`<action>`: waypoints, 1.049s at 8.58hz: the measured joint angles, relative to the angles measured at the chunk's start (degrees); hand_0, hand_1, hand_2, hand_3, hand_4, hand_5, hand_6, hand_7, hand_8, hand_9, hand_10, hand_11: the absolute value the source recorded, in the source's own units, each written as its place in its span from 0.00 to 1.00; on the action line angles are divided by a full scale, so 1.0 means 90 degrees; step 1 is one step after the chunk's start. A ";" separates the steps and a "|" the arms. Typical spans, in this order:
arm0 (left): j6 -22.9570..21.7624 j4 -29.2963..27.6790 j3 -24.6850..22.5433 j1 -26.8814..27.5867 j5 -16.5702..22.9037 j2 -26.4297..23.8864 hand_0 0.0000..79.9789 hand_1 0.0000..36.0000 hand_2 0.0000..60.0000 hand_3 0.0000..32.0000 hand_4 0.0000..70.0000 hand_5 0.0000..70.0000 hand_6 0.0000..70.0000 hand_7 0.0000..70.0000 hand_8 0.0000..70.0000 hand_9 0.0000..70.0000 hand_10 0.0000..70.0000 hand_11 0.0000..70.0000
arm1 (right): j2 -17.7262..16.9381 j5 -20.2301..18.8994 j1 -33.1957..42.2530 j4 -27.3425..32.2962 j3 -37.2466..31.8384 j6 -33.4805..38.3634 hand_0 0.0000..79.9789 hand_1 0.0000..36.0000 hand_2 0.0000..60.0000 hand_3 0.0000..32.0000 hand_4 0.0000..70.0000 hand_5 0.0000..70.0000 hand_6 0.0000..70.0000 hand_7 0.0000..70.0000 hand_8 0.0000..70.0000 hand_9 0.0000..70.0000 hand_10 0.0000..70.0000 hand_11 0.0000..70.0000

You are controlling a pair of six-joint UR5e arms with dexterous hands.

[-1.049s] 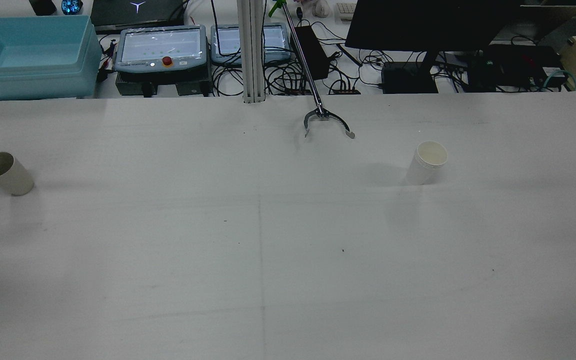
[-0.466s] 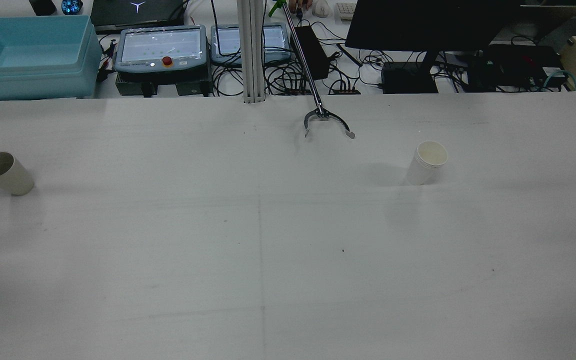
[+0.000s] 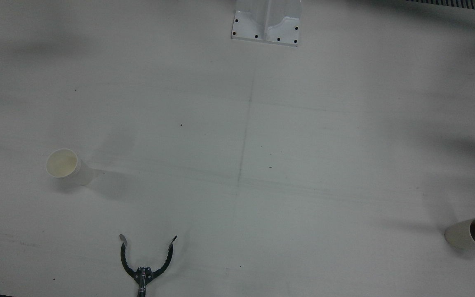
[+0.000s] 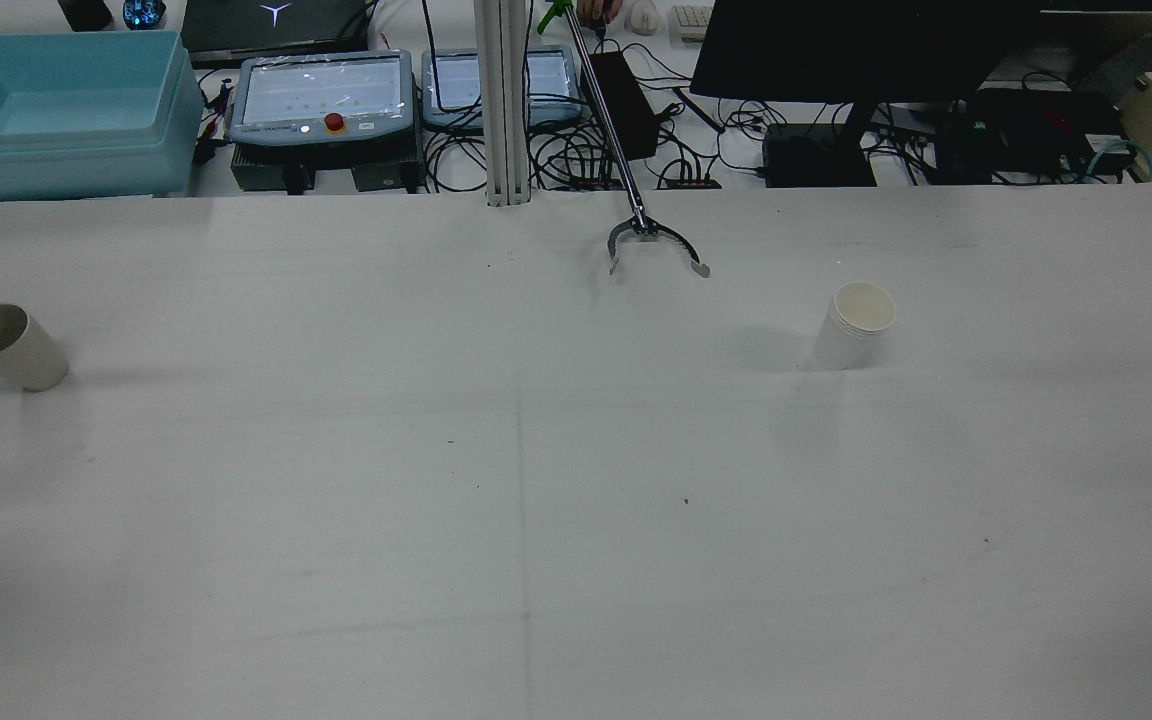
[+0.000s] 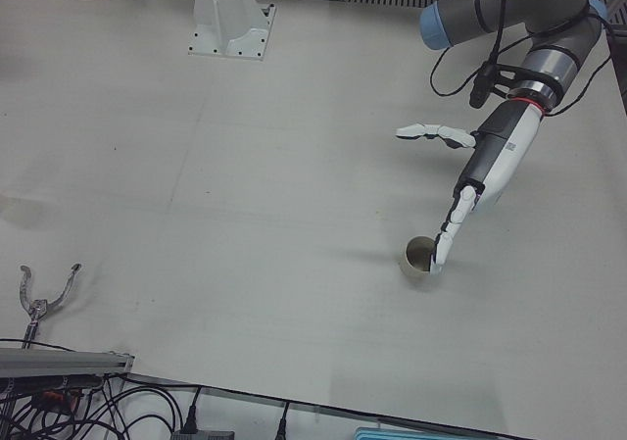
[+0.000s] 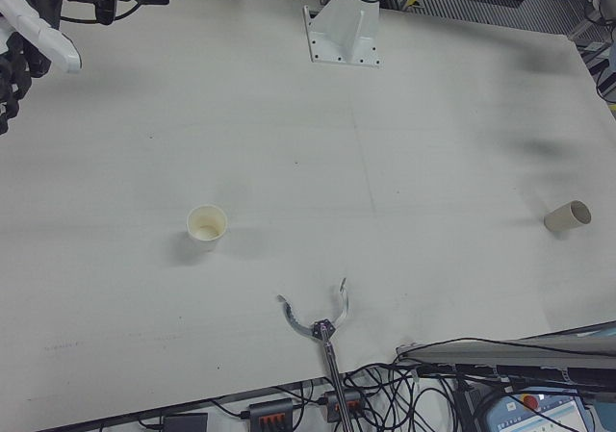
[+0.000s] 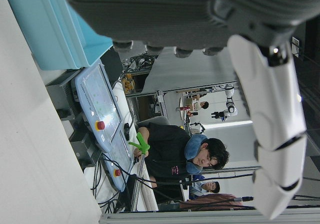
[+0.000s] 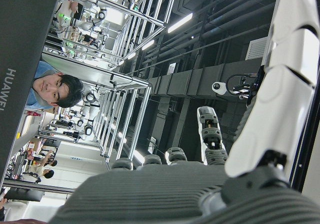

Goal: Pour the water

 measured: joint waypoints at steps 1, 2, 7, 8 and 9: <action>0.0026 -0.0043 -0.0009 -0.0003 -0.0035 0.0031 0.66 0.57 0.04 0.32 0.00 0.00 0.00 0.00 0.00 0.00 0.00 0.03 | -0.0009 -0.0004 0.0020 0.0000 0.0013 0.0003 0.59 0.41 0.21 0.12 0.16 0.11 0.05 0.07 0.00 0.00 0.00 0.00; 0.0077 -0.0075 -0.0006 -0.0003 -0.0097 0.0051 0.65 0.61 0.11 0.31 0.00 0.00 0.00 0.00 0.00 0.00 0.00 0.03 | -0.0019 -0.0005 0.0028 0.0003 0.0013 0.0003 0.59 0.40 0.21 0.11 0.17 0.12 0.05 0.08 0.00 0.00 0.00 0.00; 0.0417 -0.0284 0.0068 0.0008 -0.0220 0.0043 0.62 0.63 0.29 0.32 0.00 0.00 0.00 0.00 0.00 0.00 0.00 0.02 | -0.0035 -0.0071 0.0008 0.0000 -0.0062 -0.0013 0.57 0.30 0.15 0.11 0.17 0.14 0.05 0.09 0.00 0.00 0.00 0.00; 0.0680 -0.0497 0.0084 -0.0001 -0.0231 0.0105 0.62 0.63 0.31 0.32 0.00 0.00 0.00 0.00 0.00 0.00 0.00 0.03 | -0.0045 -0.0080 0.0024 0.0000 -0.0078 -0.0023 0.57 0.30 0.15 0.10 0.17 0.14 0.05 0.09 0.00 0.00 0.00 0.00; 0.1063 -0.0837 0.0144 -0.0003 -0.0386 0.0217 0.61 0.62 0.33 0.32 0.00 0.00 0.00 0.01 0.00 0.00 0.00 0.03 | -0.0063 -0.0087 0.0048 0.0000 -0.0089 -0.0035 0.57 0.30 0.16 0.09 0.18 0.14 0.05 0.09 0.00 0.00 0.00 0.00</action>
